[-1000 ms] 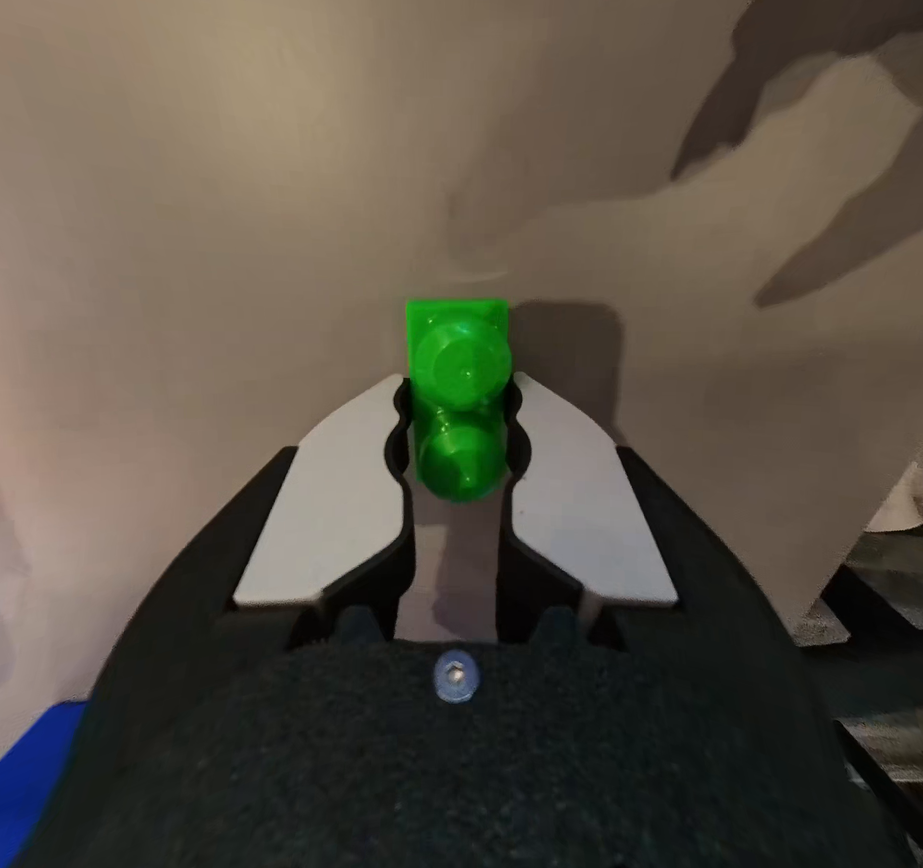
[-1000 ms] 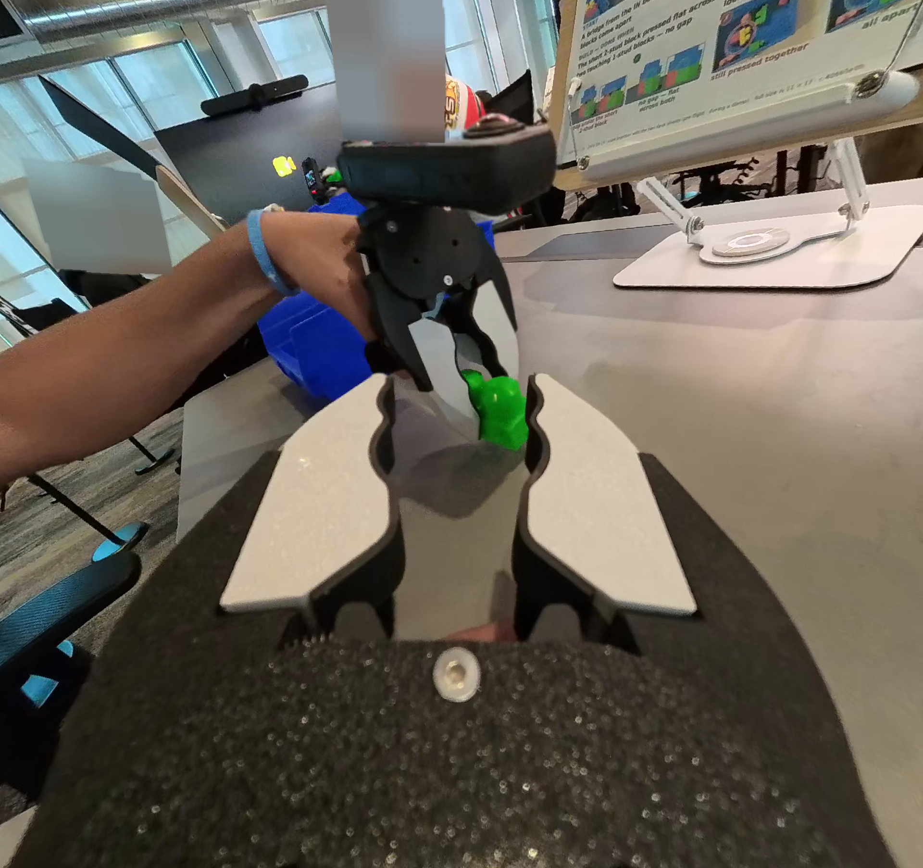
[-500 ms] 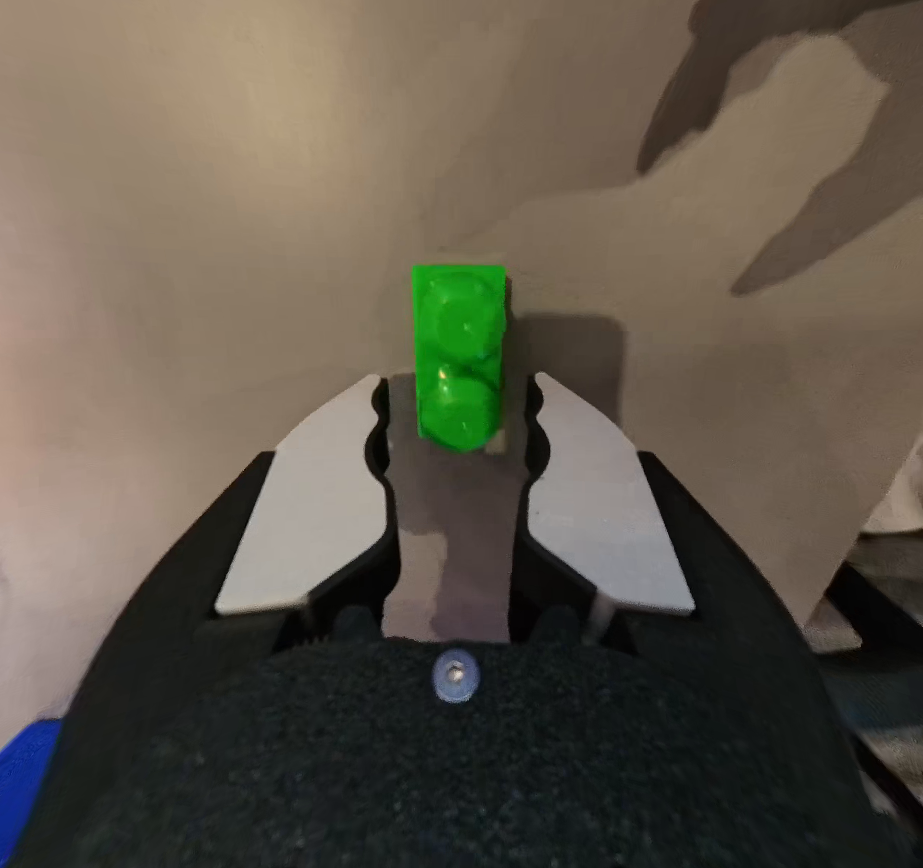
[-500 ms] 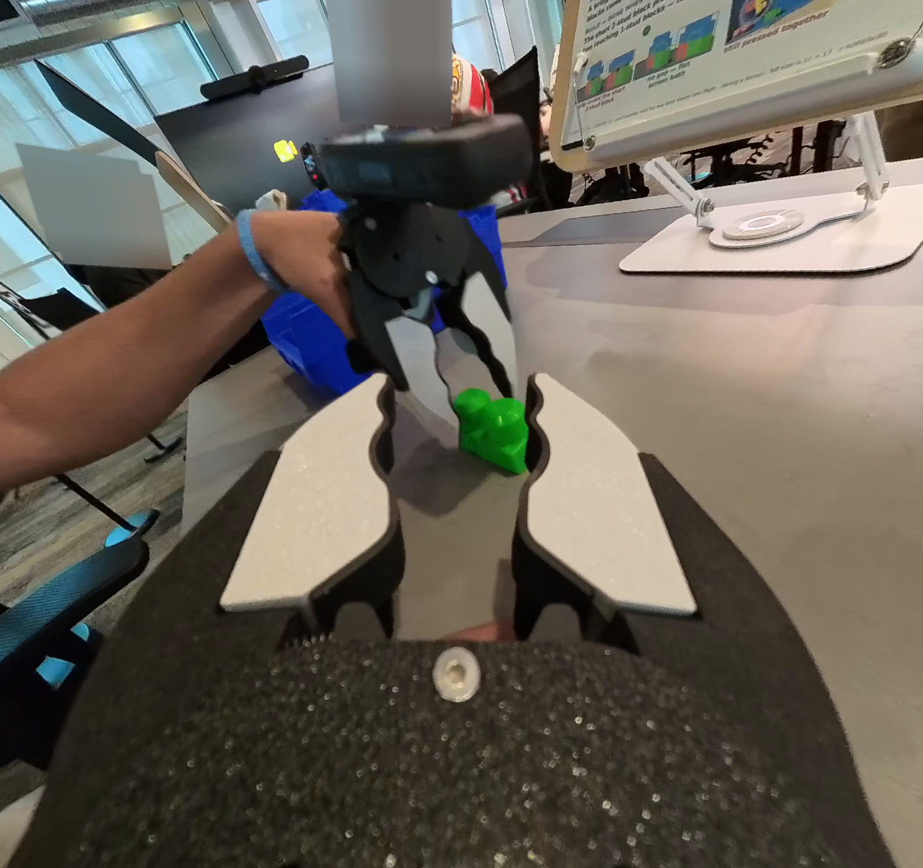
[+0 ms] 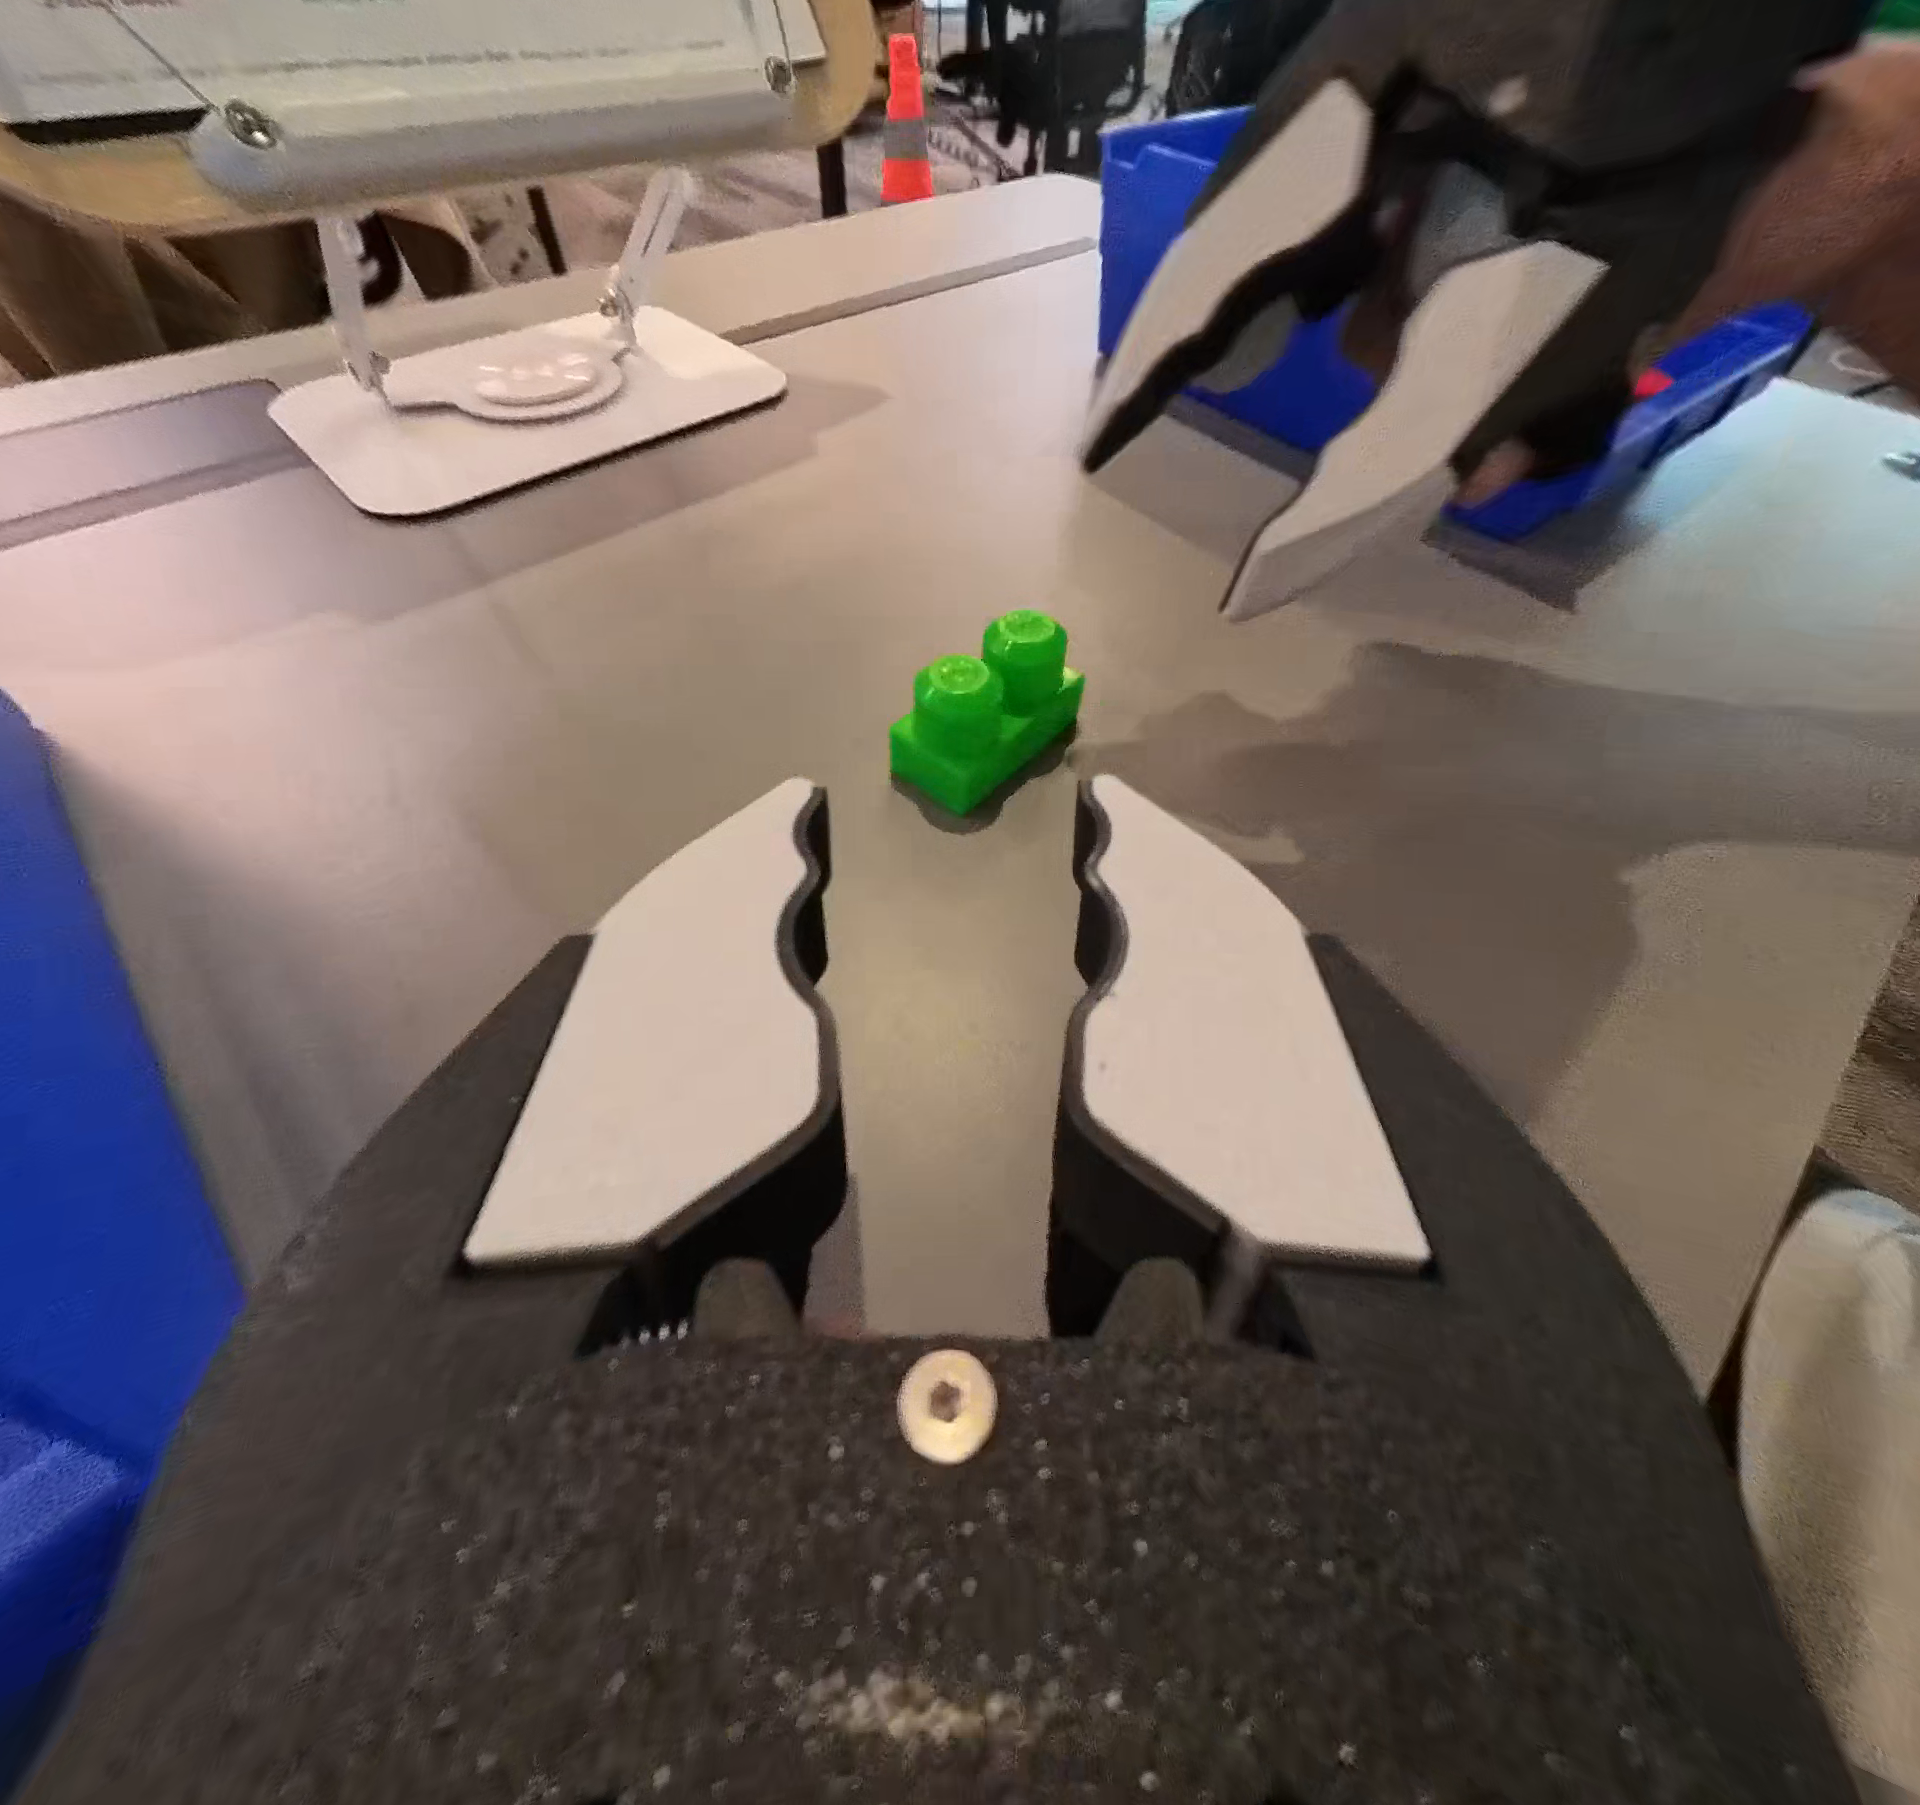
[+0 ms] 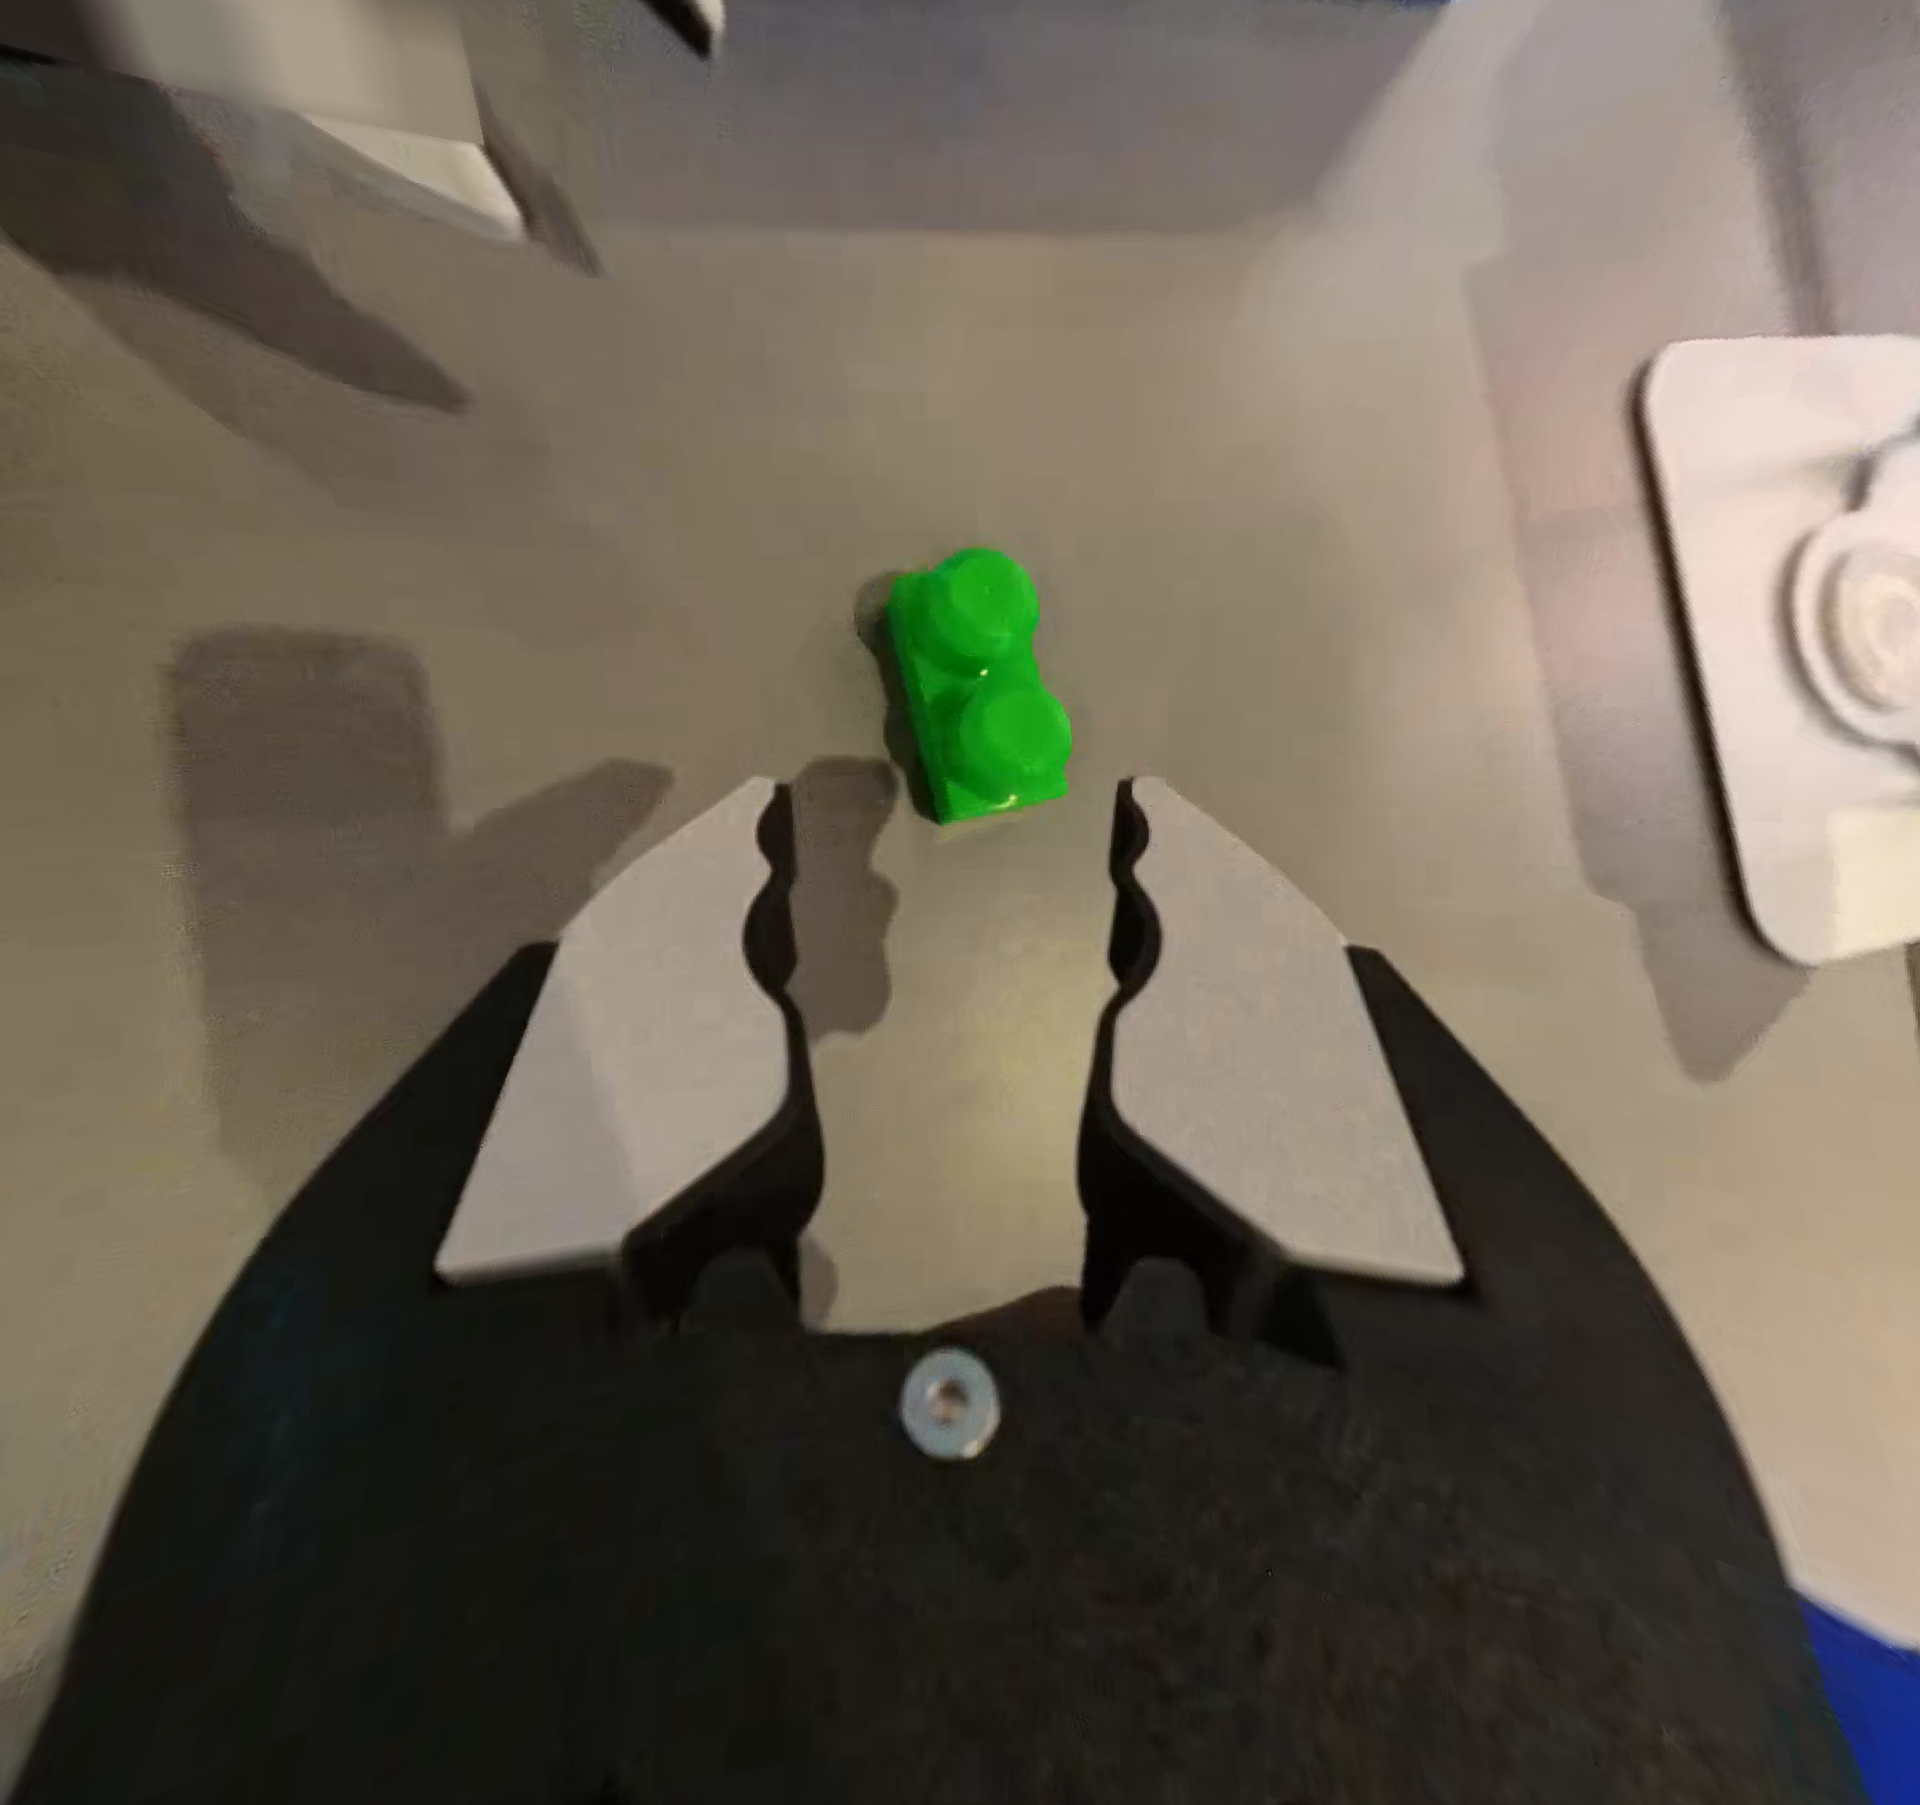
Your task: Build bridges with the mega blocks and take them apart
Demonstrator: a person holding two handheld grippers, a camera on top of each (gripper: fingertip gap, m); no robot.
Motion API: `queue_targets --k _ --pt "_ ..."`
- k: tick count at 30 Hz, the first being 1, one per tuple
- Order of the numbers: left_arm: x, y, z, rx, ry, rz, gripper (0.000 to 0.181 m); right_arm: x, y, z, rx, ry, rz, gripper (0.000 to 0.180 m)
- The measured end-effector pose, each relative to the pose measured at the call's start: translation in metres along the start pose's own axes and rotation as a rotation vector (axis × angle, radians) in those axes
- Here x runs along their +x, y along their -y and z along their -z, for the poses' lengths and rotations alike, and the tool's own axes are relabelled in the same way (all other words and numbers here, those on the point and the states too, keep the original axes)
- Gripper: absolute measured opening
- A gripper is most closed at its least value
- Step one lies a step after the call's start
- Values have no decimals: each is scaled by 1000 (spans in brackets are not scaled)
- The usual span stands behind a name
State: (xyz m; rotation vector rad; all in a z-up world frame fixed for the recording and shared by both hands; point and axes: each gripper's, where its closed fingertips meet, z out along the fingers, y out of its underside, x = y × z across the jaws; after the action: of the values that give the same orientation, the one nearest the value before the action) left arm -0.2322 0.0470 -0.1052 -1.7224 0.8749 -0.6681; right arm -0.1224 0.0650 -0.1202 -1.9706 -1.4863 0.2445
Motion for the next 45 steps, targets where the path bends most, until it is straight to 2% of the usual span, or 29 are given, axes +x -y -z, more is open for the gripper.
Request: queue_targets --k 4,8,13,14,15,22,27,32,35,37,39,42,45 --pt "2 1 3 27 -14 2 44 6 0 -26 -212 110 123 58" --pt "0 -4 4 16 -20 -21 44 9 -10 -48 -342 192 179 59" --pt "3 -9 4 10 -48 -26 44 9 -22 -65 -425 229 209 60" --pt "4 -9 4 9 -55 -31 44 10 -25 -67 -435 233 211 55" --pt "4 -9 4 13 -52 -38 44 8 -27 -68 -436 253 217 34" --pt "2 -9 0 13 -56 -42 43 12 -22 -60 -400 204 227 33" --pt "-1 -8 0 19 -47 -36 43 18 11 -11 -157 64 126 34" --pt "-3 -8 1 26 -32 -37 43 39 1 84 53 -194 -30 34" --pt "-3 -8 1 29 -22 -43 43 77 -37 157 83 -383 -203 34" --pt "-2 -8 0 27 -22 -48 43 114 -74 209 78 -537 -399 34" --pt "-1 -7 -2 28 -27 -48 43 142 -117 248 50 -615 -629 33" --pt "2 -6 -6 28 -38 -45 43 172 -182 275 -76 -679 -830 33" --pt "5 -6 -9 24 -49 -58 43 183 -233 259 -218 -582 -992 34"
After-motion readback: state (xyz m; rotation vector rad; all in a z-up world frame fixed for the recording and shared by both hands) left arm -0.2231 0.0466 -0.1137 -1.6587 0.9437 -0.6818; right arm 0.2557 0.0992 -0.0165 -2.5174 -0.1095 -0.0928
